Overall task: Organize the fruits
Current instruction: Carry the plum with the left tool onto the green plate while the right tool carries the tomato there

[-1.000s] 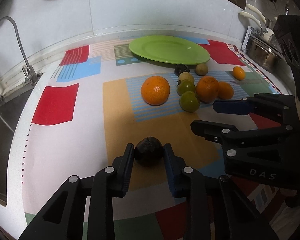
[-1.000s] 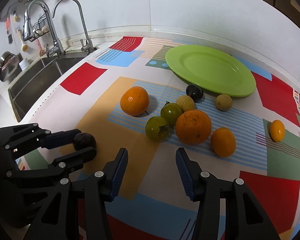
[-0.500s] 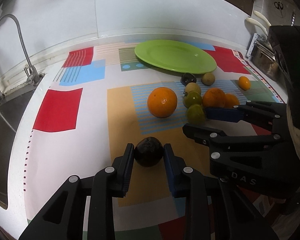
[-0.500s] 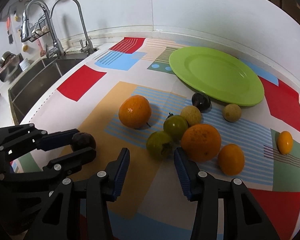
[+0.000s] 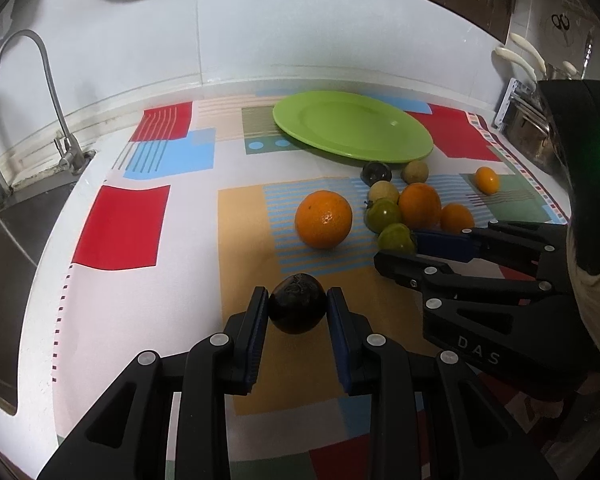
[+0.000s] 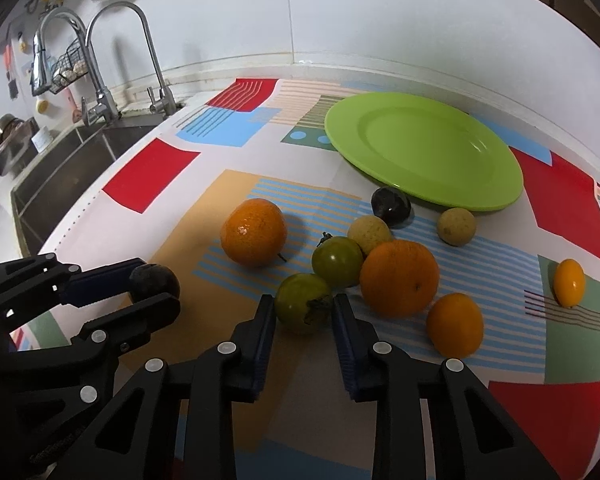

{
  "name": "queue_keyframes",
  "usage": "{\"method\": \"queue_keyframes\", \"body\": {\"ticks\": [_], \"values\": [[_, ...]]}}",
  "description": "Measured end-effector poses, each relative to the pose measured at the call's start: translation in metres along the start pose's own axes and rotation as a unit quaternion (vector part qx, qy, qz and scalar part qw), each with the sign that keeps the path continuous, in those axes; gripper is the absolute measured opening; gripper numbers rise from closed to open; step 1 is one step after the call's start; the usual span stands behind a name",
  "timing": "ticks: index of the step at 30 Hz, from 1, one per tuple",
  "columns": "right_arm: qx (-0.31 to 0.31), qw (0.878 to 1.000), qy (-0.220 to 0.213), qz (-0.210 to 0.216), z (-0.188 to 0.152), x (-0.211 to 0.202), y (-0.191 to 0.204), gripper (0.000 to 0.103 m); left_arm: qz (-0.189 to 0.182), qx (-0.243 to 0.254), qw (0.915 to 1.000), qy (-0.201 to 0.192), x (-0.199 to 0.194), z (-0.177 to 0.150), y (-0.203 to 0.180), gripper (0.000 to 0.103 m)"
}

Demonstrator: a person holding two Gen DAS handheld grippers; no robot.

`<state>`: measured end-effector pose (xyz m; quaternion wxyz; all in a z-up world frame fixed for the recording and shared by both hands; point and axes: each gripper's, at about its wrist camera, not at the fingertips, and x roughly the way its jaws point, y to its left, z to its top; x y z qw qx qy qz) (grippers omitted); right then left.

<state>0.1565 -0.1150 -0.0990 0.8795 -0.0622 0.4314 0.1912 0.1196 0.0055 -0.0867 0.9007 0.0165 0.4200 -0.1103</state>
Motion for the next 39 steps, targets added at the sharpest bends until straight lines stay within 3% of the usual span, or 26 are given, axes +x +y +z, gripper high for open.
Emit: {"method": "queue_keyframes", "body": {"ticks": [12, 19, 28, 39], "values": [[0.002, 0.999, -0.033, 0.0, -0.009, -0.046, 0.01, 0.03, 0.0, -0.003, 0.9996, -0.027, -0.043, -0.001, -0.005, 0.03], [0.007, 0.997, -0.07, -0.014, -0.012, -0.08, 0.012, 0.03, -0.003, 0.016, 0.9979, -0.062, -0.066, 0.007, -0.015, 0.03], [0.032, 0.992, -0.116, -0.032, -0.001, -0.112, -0.002, 0.03, -0.01, 0.037, 0.9937, -0.105, -0.083, 0.044, -0.028, 0.03], [0.044, 0.99, -0.132, -0.033, 0.032, -0.111, -0.034, 0.03, -0.041, 0.042, 0.9924, -0.108, -0.06, 0.089, -0.039, 0.03]]}}
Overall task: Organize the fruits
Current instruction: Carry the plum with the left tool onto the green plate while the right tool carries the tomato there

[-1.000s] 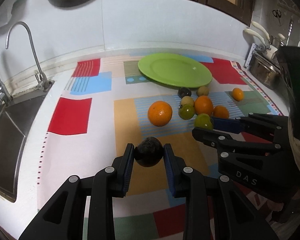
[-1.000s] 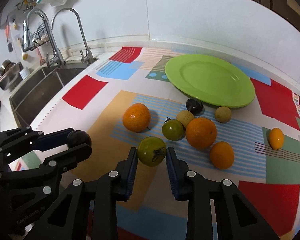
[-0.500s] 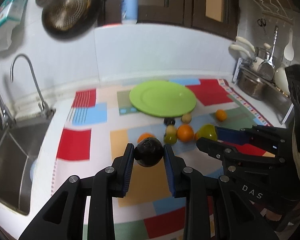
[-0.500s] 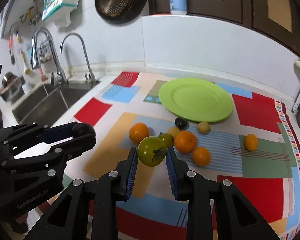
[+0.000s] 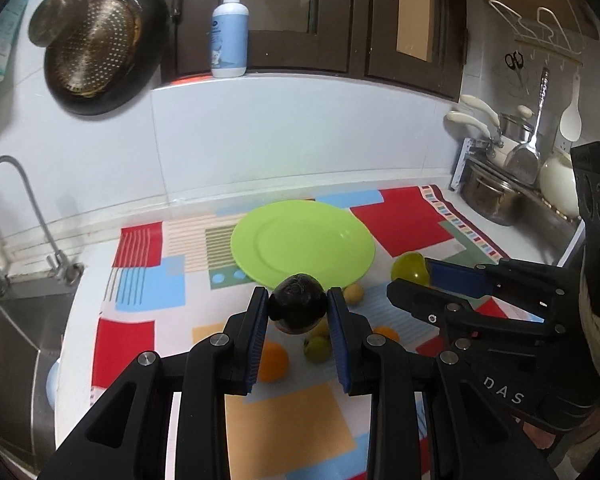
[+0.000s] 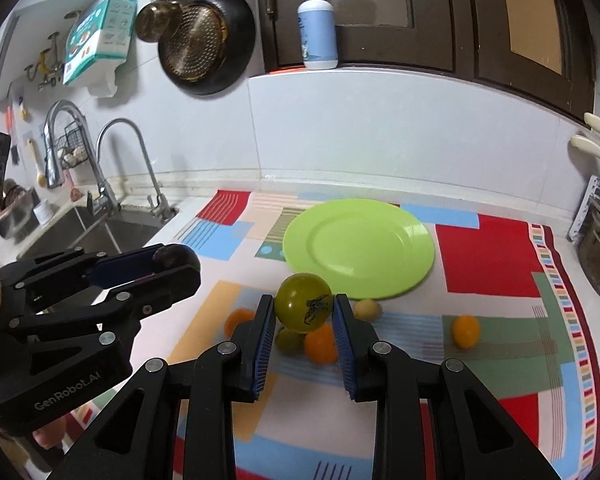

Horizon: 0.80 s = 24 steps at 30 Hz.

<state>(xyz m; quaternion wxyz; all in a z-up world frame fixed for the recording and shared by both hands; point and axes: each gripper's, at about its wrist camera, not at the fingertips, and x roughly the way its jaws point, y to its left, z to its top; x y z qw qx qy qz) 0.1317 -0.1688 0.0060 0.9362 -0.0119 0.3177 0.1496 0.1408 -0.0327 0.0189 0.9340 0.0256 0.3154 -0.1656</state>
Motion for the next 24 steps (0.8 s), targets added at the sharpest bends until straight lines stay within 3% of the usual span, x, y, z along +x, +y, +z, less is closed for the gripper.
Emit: {"method": "queue_keyframes", "body": {"ticks": [11, 24], "values": [[0.016, 1.0, 0.01, -0.016, 0.037, 0.038, -0.03, 0.03, -0.015, 0.008, 0.9995, 0.025, 0.055, 0.04, 0.01, 0.03], [0.026, 0.997, 0.063, -0.02, 0.06, 0.104, -0.056, 0.03, -0.03, 0.014, 0.9956, 0.088, 0.132, 0.059, 0.025, 0.03]]}}
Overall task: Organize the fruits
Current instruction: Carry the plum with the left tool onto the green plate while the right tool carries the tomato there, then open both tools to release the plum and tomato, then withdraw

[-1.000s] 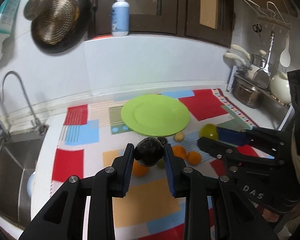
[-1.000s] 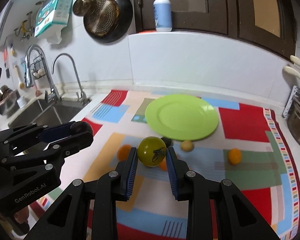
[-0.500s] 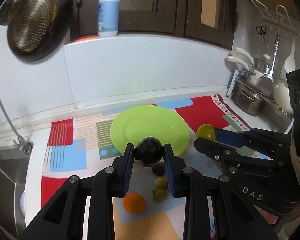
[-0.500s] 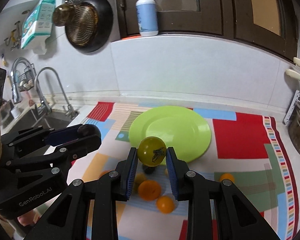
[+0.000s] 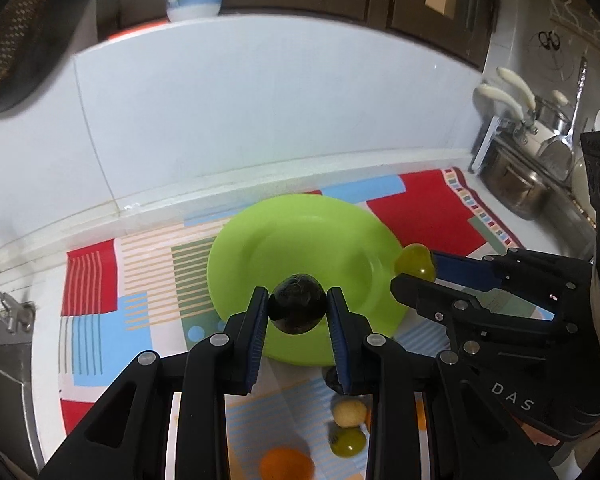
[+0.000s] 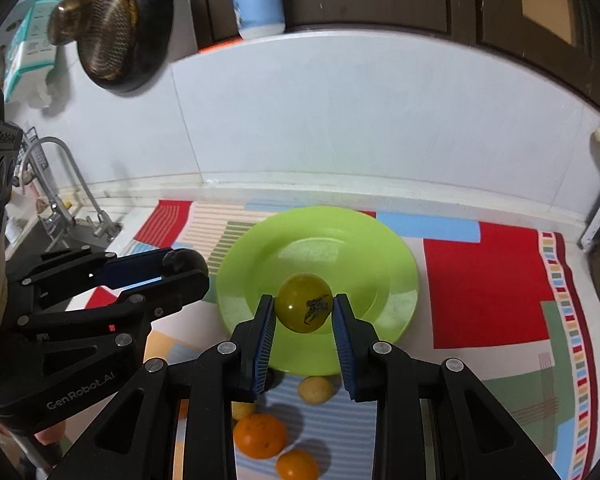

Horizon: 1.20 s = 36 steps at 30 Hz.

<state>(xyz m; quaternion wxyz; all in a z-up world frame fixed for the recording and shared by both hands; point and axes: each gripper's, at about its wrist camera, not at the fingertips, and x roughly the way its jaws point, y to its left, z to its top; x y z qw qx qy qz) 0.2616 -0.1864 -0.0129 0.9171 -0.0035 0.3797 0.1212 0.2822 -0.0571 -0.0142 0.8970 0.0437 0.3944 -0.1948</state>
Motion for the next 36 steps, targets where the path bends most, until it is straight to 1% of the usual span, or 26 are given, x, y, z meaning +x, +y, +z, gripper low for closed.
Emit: {"method": "queue_keyframes", "body": {"ticks": [8, 14, 20, 25, 28, 29, 32, 34, 36], "values": [[0.012, 0.999, 0.03, 0.001, 0.002, 0.037, -0.013, 0.03, -0.009, -0.005, 0.9994, 0.032, 0.04, 0.002, 0.009, 0.03], [0.019, 0.998, 0.053, 0.004, -0.002, 0.062, -0.022, 0.03, -0.017, -0.004, 0.9985, 0.052, 0.063, 0.002, 0.013, 0.03], [0.022, 0.997, 0.069, 0.007, -0.005, 0.077, -0.026, 0.03, -0.023, 0.001, 0.9974, 0.068, 0.078, 0.001, 0.015, 0.03], [0.022, 0.997, 0.07, 0.006, -0.005, 0.081, -0.027, 0.03, -0.022, 0.001, 0.9974, 0.068, 0.08, 0.001, 0.015, 0.03], [0.024, 0.997, 0.067, 0.006, -0.005, 0.079, -0.027, 0.032, -0.013, 0.005, 0.9981, 0.06, 0.075, 0.002, 0.014, 0.036], [0.024, 0.998, 0.065, 0.004, -0.004, 0.078, -0.027, 0.035, -0.007, 0.006, 0.9984, 0.056, 0.072, 0.002, 0.015, 0.04], [0.02, 0.998, 0.055, -0.003, -0.004, 0.069, -0.027, 0.036, 0.0, 0.007, 0.999, 0.044, 0.061, 0.0, 0.016, 0.042], [0.02, 0.999, 0.045, -0.006, -0.005, 0.059, -0.026, 0.036, 0.007, 0.009, 0.9993, 0.035, 0.052, -0.002, 0.014, 0.046], [0.019, 0.999, 0.037, -0.01, -0.006, 0.05, -0.024, 0.036, 0.016, 0.011, 0.9995, 0.025, 0.04, -0.005, 0.011, 0.053]]}}
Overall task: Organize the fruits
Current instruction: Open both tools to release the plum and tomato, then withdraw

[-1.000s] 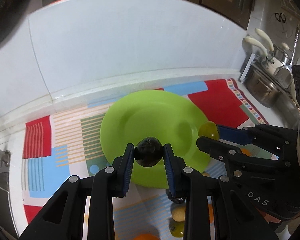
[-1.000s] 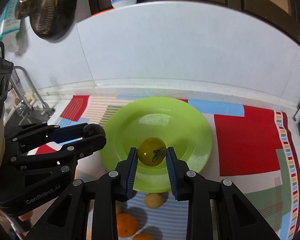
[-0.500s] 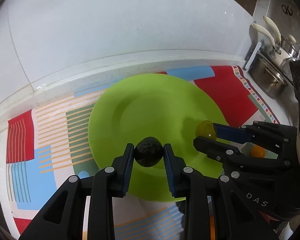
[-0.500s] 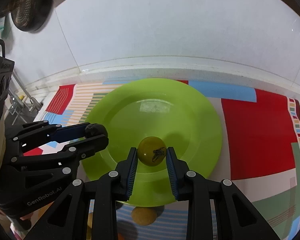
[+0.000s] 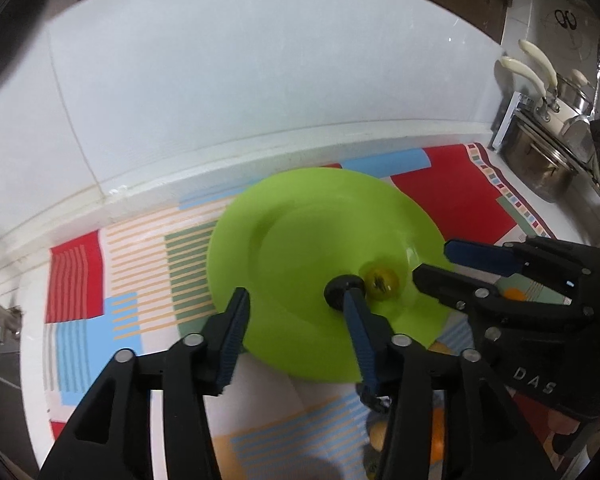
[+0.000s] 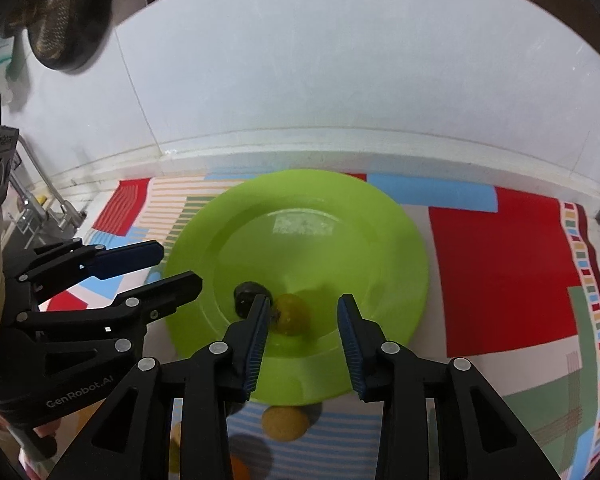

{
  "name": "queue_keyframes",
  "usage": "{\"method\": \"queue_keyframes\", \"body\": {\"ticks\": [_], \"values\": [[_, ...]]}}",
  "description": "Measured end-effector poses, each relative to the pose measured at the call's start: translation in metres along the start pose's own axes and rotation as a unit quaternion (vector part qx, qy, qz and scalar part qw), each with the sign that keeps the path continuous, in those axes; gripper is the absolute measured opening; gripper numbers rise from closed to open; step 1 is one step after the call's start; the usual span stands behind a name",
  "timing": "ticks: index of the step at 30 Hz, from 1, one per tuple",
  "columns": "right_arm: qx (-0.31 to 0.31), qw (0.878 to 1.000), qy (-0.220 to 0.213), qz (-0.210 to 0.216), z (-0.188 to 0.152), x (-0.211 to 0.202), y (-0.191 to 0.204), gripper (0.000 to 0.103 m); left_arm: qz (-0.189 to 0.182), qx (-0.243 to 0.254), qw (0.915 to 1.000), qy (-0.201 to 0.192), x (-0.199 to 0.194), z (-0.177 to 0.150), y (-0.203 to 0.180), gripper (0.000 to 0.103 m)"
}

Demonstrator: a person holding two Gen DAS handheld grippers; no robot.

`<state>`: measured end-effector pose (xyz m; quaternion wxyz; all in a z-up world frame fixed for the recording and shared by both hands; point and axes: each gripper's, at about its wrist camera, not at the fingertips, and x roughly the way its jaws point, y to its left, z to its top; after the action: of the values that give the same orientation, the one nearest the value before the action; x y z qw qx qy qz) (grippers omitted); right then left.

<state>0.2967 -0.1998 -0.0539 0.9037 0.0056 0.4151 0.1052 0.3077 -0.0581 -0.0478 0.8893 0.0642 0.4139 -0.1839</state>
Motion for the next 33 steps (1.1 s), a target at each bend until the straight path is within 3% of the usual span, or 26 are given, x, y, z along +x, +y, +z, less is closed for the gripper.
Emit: {"method": "queue_keyframes", "body": {"ticks": [4, 9, 12, 16, 20, 25, 33], "values": [[0.003, 1.0, -0.024, -0.008, -0.007, -0.024, 0.002, 0.047, 0.021, -0.004, 0.9996, -0.021, -0.023, -0.008, -0.004, 0.059], [-0.007, 0.999, -0.043, -0.03, -0.019, -0.05, 0.01, 0.05, 0.039, -0.018, 0.9978, -0.051, -0.059, -0.019, -0.005, 0.07], [-0.008, 0.998, -0.054, -0.043, -0.026, -0.065, 0.014, 0.059, 0.051, -0.03, 0.996, -0.068, -0.081, -0.028, -0.005, 0.078], [-0.001, 0.997, -0.069, -0.046, -0.035, -0.086, 0.018, 0.06, 0.069, -0.03, 0.9934, -0.086, -0.106, -0.039, -0.008, 0.086], [0.004, 0.995, -0.084, -0.054, -0.045, -0.104, 0.023, 0.076, 0.081, -0.037, 0.9906, -0.104, -0.127, -0.053, -0.01, 0.094], [0.012, 0.992, -0.11, -0.062, -0.06, -0.129, 0.03, 0.077, 0.081, -0.042, 0.9893, -0.113, -0.143, -0.069, -0.012, 0.1], [0.023, 0.989, -0.138, -0.036, -0.084, -0.147, 0.039, 0.077, 0.1, -0.026, 0.9853, -0.135, -0.162, -0.094, -0.022, 0.102]]}}
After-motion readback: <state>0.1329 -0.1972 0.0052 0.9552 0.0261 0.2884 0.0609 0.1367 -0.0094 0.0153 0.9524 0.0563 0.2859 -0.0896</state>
